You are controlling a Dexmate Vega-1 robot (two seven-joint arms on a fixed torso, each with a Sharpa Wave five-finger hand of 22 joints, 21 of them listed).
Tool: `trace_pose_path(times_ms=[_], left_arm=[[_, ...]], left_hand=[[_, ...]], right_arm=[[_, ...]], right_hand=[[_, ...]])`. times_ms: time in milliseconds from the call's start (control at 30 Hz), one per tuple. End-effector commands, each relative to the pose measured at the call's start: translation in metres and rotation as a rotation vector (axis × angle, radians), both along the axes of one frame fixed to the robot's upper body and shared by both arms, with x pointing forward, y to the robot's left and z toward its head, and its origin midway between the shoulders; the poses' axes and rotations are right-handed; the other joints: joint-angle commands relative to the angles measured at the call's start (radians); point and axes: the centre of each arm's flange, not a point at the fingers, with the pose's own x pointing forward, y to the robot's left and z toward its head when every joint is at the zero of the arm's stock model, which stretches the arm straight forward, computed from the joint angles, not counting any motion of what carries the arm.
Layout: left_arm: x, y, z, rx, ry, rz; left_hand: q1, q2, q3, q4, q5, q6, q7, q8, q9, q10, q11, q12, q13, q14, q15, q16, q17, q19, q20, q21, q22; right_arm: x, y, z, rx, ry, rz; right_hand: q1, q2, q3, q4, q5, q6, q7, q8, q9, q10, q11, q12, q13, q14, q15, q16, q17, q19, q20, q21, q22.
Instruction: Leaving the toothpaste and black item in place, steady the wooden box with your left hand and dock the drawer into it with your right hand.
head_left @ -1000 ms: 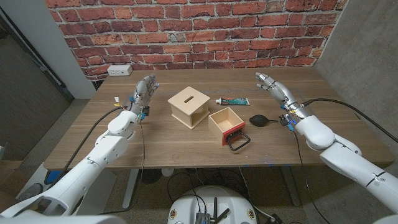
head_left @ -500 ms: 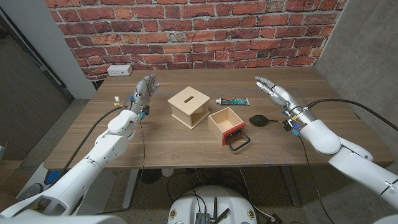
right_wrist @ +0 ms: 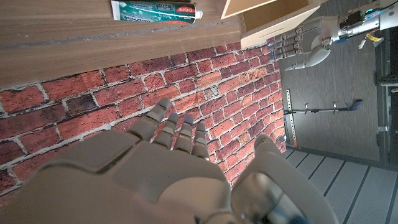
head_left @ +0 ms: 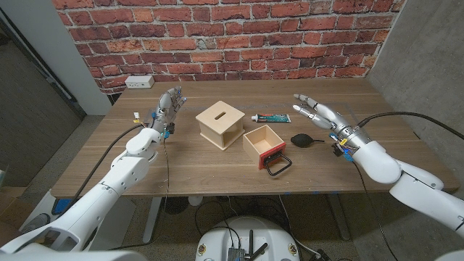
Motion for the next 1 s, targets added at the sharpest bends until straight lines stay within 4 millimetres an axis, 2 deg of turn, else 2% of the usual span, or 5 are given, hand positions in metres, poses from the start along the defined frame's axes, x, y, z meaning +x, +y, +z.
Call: trace_pose_path(times_ms=[33,133,367,867,1000], left_arm=[[0.002,-0.001,0.002,-0.001,0.014,0.007],[0.001,-0.001,0.003,0.02,0.021,0.013],[-0.001,0.002,0.005,0.022,0.029,0.025],[-0.001,0.004,-0.004,0.004,0.039,0.029],[0.0,0.005,-0.006,0.002,0.044,0.029]], left_hand=[[-0.014,0.053,0.005,-0.005,0.005,0.01,0.001,0.006,0.005,0.008,-0.004,0.007,0.005,0.01,-0.003,0.004,0.002,0.013,-0.045,0.002,0.003],[-0.015,0.054,0.005,-0.005,0.005,0.011,0.0,0.006,0.005,0.011,-0.004,0.007,0.005,0.012,-0.004,0.004,0.002,0.013,-0.046,0.002,0.003],[-0.017,0.055,0.006,-0.003,0.005,0.012,-0.001,0.005,0.005,0.012,-0.003,0.006,0.005,0.014,-0.005,0.004,0.003,0.015,-0.045,0.001,0.003],[-0.023,0.056,0.008,0.0,0.005,0.017,-0.001,0.005,0.005,0.018,-0.004,0.006,0.005,0.018,-0.007,0.003,0.003,0.018,-0.043,0.001,0.003],[-0.024,0.056,0.009,0.001,0.005,0.018,-0.001,0.005,0.005,0.02,-0.004,0.005,0.005,0.02,-0.006,0.003,0.003,0.019,-0.043,0.001,0.003]], right_arm=[[-0.016,-0.002,0.006,-0.19,-0.013,-0.04],[-0.02,-0.005,0.008,-0.257,-0.01,-0.066],[-0.026,-0.003,0.012,-0.378,-0.008,-0.091],[-0.038,0.014,0.011,-0.539,-0.008,-0.12],[-0.041,0.019,0.012,-0.569,-0.008,-0.128]], right_hand=[[0.016,-0.001,0.005,-0.016,-0.008,-0.016,-0.006,-0.004,0.003,-0.009,-0.001,-0.005,0.003,0.01,-0.023,0.0,-0.003,-0.002,0.019,0.0,0.003],[0.024,-0.006,0.005,-0.028,-0.013,-0.026,-0.002,-0.004,0.004,-0.019,0.001,-0.006,0.003,0.012,-0.021,0.001,-0.008,0.001,0.035,0.002,0.003],[0.049,-0.017,0.012,-0.056,-0.022,-0.042,0.002,-0.002,0.005,-0.023,0.0,-0.004,0.004,0.018,-0.021,0.004,-0.017,0.004,0.038,0.003,0.003],[0.174,-0.02,0.061,-0.168,-0.04,-0.055,-0.003,0.013,0.008,-0.016,-0.001,0.007,0.009,0.019,-0.012,0.009,-0.037,0.003,0.051,0.004,0.004],[0.2,-0.019,0.072,-0.187,-0.037,-0.058,-0.005,0.014,0.009,-0.021,0.001,0.006,0.01,0.014,-0.009,0.009,-0.04,0.005,0.056,0.005,0.004]])
